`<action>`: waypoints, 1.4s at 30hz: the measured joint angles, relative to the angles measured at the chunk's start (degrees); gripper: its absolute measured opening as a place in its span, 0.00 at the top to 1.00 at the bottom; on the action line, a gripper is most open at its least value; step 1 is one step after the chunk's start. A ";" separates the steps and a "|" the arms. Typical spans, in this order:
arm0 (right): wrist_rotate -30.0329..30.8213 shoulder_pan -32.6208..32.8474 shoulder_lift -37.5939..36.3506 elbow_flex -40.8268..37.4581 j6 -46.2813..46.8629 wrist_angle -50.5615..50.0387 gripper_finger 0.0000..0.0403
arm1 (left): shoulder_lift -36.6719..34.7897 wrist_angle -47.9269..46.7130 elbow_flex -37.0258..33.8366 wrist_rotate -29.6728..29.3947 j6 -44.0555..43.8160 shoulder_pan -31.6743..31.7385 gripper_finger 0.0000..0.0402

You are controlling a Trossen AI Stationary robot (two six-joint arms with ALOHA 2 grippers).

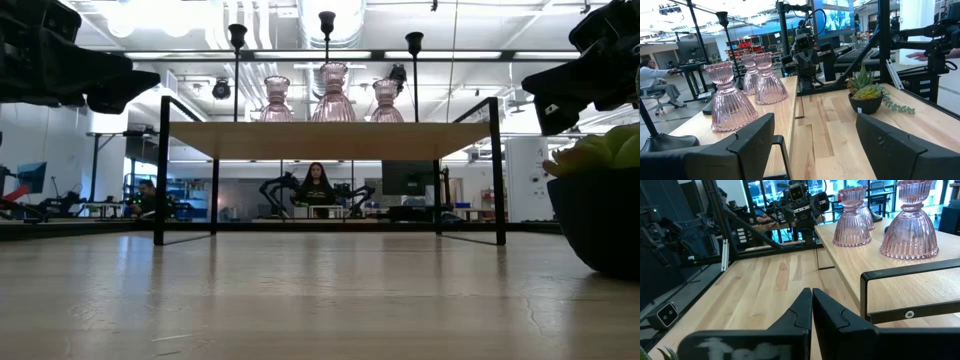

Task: Pick & Place candle stick holders
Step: Return to Home Position

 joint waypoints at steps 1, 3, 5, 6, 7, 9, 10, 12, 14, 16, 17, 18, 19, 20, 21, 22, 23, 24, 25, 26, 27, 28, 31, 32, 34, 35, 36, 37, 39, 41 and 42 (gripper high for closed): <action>0.01 0.00 0.00 0.00 0.00 -0.01 0.98 | 0.00 0.00 0.00 0.00 0.02 0.02 0.29; 0.02 0.00 0.00 0.00 0.00 0.00 0.98 | 0.00 0.00 0.00 0.00 0.01 0.02 0.29; 0.02 0.00 0.00 0.01 0.00 -0.02 0.98 | 0.00 0.00 0.00 0.00 0.00 0.02 0.29; 0.01 0.00 0.00 0.00 0.00 -0.01 0.98 | -0.01 0.00 0.00 0.00 0.00 0.02 0.29; 0.02 0.00 0.00 0.01 0.00 0.00 0.98 | 0.00 0.00 0.00 0.00 0.00 0.02 0.29; 0.02 0.00 0.00 0.01 0.00 0.00 0.98 | 0.00 0.00 0.00 0.00 0.01 0.01 0.29; 0.01 0.00 0.00 0.01 0.00 0.00 0.98 | -0.01 0.00 0.00 0.00 0.00 0.02 0.29; 0.02 0.00 0.00 -0.01 0.00 0.00 0.98 | 0.00 0.00 0.00 0.00 0.00 0.00 0.29; 0.02 0.00 0.00 -0.01 0.00 -0.02 0.98 | 0.00 0.00 0.00 0.00 0.00 0.02 0.29; 0.02 0.00 0.00 0.00 0.00 0.00 0.98 | -0.02 0.00 0.00 0.00 0.00 0.02 0.29; 0.02 0.00 0.00 0.01 0.00 0.00 0.98 | 0.00 0.00 0.00 0.00 0.00 0.02 0.29; 0.01 0.00 0.00 0.00 0.00 -0.01 0.98 | 0.00 0.00 0.00 0.00 0.02 0.01 0.29; 0.02 0.00 0.00 0.00 0.00 0.00 0.98 | 0.00 0.00 0.00 0.00 0.00 0.00 0.29; 0.01 0.00 0.05 0.01 0.00 -0.01 0.98 | 0.00 0.00 0.00 0.00 0.00 0.00 0.29; 0.01 0.00 0.30 0.01 0.00 0.01 0.98 | -0.01 0.00 0.00 -0.01 0.01 0.02 0.29; 0.00 0.00 0.54 0.01 0.00 0.02 0.98 | 0.00 0.00 0.00 0.00 0.00 0.00 0.29; 0.00 0.00 0.74 -0.01 0.00 -0.03 0.98 | -0.01 0.00 0.00 -0.02 0.01 0.00 0.29; 0.00 0.00 0.83 -0.01 0.00 -0.06 0.98 | 0.00 0.02 0.00 0.00 0.02 0.00 0.29; 0.00 0.00 0.94 -0.01 0.00 0.00 0.98 | 0.00 0.02 0.00 0.00 0.00 0.00 0.29; 0.00 0.00 1.07 -0.01 -0.01 0.03 0.98 | -0.02 0.04 0.00 -0.02 0.00 0.01 0.29; 0.00 0.00 1.07 -0.01 0.00 0.01 0.98 | 0.00 0.08 0.00 0.00 0.00 0.00 0.29; 0.00 0.00 1.09 -0.01 0.00 -0.05 0.98 | 0.00 0.09 0.00 -0.01 0.01 0.00 0.29; 0.00 0.00 1.07 -0.01 0.00 0.00 0.98 | -0.02 0.11 0.00 -0.02 0.00 0.00 0.29; 0.00 0.00 1.07 -0.01 0.00 0.00 0.98 | 0.00 0.11 0.00 -0.02 0.00 0.00 0.29; 0.00 0.00 1.07 -0.01 0.00 -0.03 0.98 | 0.00 0.11 0.04 -0.02 0.00 0.00 0.29; 0.00 0.00 1.07 -0.01 0.00 -0.02 0.98 | -0.02 0.11 0.04 -0.02 0.00 0.00 0.29; 0.00 0.00 1.07 -0.01 0.00 0.00 0.98 | 0.00 0.11 0.04 -0.02 0.00 0.00 0.29; 0.00 0.00 1.07 -0.01 0.00 0.00 0.98 | -0.02 0.11 0.04 -0.02 0.00 0.00 0.29; 0.00 0.00 1.07 -0.01 0.00 -0.02 0.98 | 0.00 0.13 0.04 -0.02 0.00 0.00 0.29; 0.00 0.00 1.07 -0.01 0.00 -0.01 0.98 | -0.02 0.13 0.04 -0.02 0.00 0.00 0.29; 0.00 0.00 1.07 -0.01 0.00 0.00 0.98 | -0.01 0.13 0.04 -0.02 0.00 0.00 0.29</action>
